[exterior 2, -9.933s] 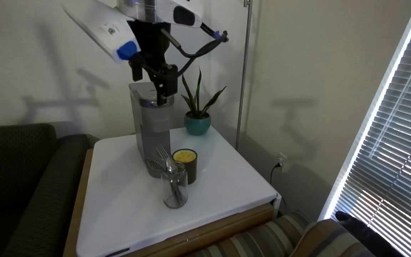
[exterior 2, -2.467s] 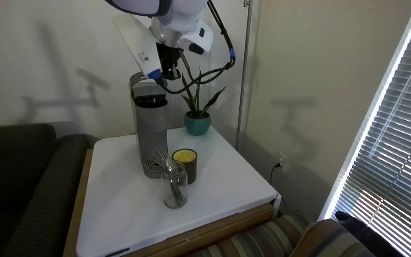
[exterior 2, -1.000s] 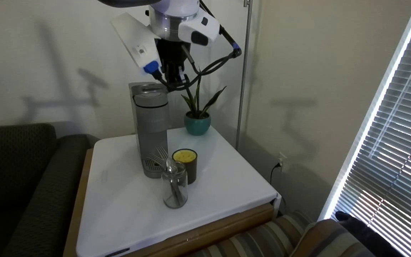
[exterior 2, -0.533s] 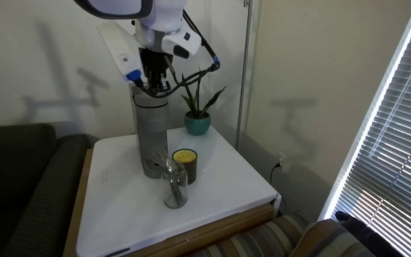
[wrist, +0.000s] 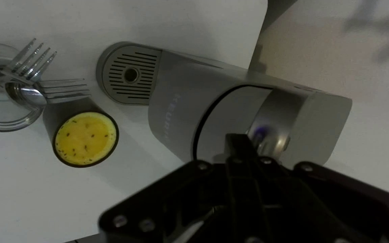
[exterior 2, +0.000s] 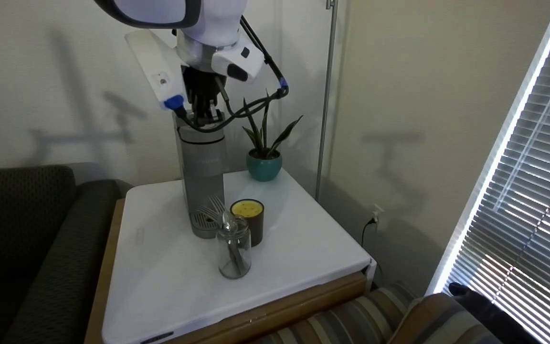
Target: Open the water reservoir lid on the Keurig machine
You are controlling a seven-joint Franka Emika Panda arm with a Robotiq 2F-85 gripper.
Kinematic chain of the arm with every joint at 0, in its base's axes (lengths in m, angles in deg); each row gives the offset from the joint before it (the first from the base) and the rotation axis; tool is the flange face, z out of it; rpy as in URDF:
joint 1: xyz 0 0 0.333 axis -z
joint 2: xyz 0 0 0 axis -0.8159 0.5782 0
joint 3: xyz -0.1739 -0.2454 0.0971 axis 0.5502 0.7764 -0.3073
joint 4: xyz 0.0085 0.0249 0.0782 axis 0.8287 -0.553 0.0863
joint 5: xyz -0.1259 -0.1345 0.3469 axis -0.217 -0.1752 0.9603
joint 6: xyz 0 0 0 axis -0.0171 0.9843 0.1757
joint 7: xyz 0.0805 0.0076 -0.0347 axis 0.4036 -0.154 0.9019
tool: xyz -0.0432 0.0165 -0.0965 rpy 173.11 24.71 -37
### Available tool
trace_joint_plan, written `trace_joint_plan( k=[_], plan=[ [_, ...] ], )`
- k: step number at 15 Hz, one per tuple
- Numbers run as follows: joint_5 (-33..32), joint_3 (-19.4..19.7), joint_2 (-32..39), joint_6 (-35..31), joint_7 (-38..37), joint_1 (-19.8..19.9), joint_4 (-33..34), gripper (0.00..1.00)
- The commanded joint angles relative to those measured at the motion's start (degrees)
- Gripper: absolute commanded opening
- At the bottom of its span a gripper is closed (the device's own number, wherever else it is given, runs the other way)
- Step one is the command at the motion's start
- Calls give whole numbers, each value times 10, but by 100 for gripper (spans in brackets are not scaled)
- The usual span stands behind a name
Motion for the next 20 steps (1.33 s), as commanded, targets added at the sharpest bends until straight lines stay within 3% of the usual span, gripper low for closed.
trace_joint_plan(
  k=[1,20],
  plan=[
    [35,-9,-1,15,22,10,9,0],
    [69,-9,4,35,49,5,54,0]
  ],
)
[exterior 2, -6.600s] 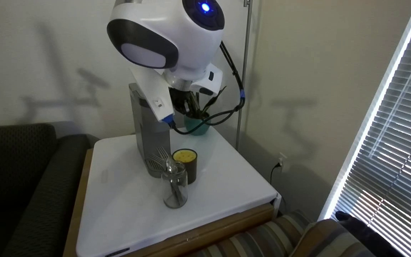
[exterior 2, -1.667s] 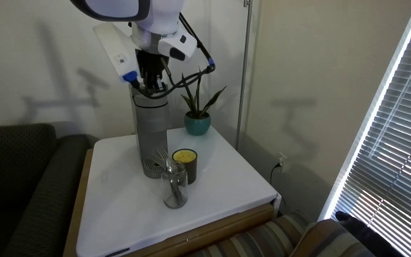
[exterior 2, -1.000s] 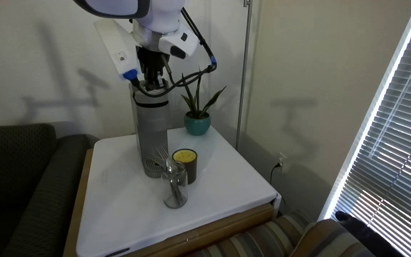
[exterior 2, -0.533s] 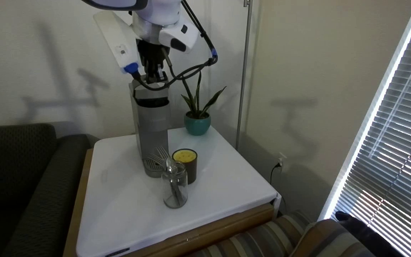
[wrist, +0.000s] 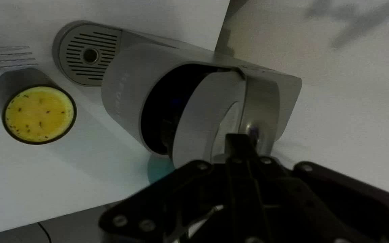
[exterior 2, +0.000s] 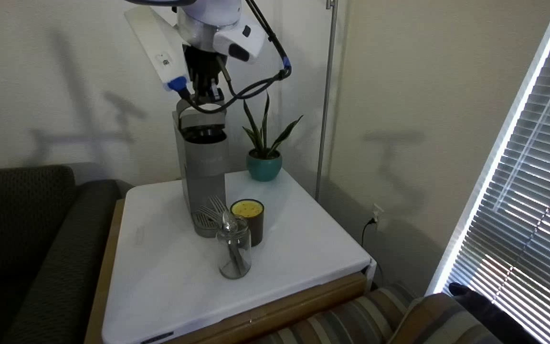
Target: Open the water reservoir lid on the Keurig machine
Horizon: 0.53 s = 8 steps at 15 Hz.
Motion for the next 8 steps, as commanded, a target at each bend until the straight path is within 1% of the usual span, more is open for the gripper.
trace_joint_plan(
  k=[1,8],
  plan=[
    [17,-6,16,31,17,6,31,0],
    [10,-7,37,64,13,3,72,0]
  ],
)
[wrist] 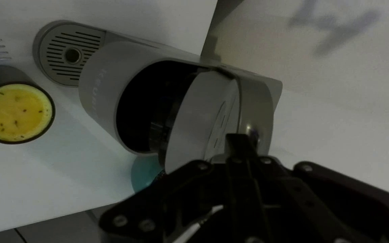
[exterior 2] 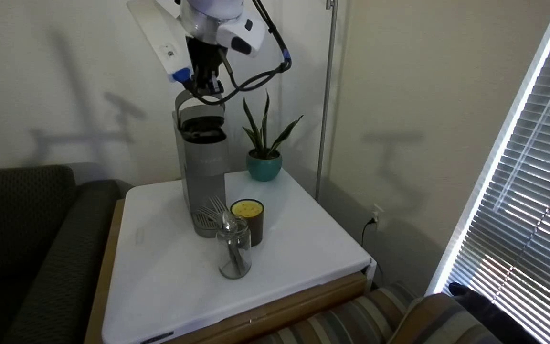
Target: Open the water reservoir lid on the Keurig machine
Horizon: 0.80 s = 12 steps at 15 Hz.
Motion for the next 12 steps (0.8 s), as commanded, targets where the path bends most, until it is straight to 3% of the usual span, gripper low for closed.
trace_joint_plan(
  k=[1,12],
  plan=[
    [9,-7,25,30,13,4,40,0],
    [-11,-8,70,83,4,-4,104,0]
  ],
)
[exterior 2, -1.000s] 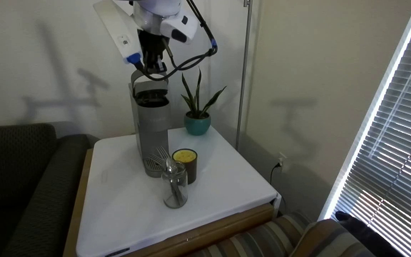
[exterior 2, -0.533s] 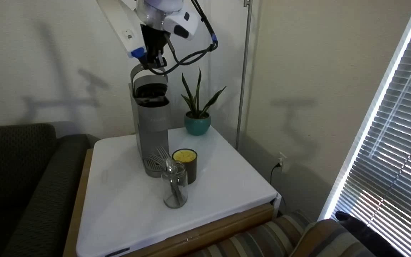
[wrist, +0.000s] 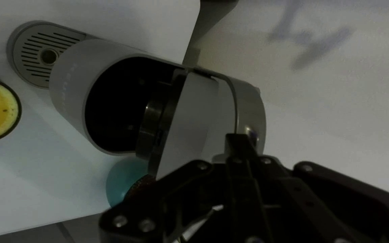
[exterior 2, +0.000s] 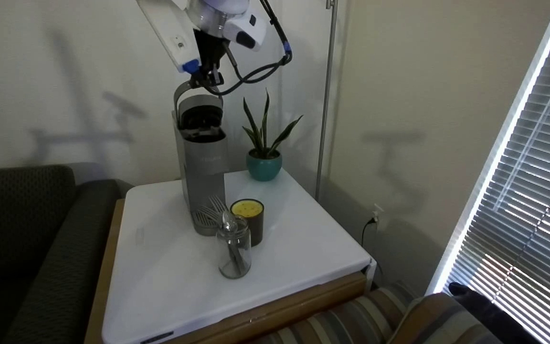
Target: Open the water reservoir lid on the Keurig machine
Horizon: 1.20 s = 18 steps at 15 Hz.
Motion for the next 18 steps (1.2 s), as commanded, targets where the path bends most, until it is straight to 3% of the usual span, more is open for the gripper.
trace_joint_plan(
  k=[1,18],
  plan=[
    [-11,-8,36,24,3,-4,39,0],
    [-64,-8,37,13,-4,-7,82,0]
  ],
)
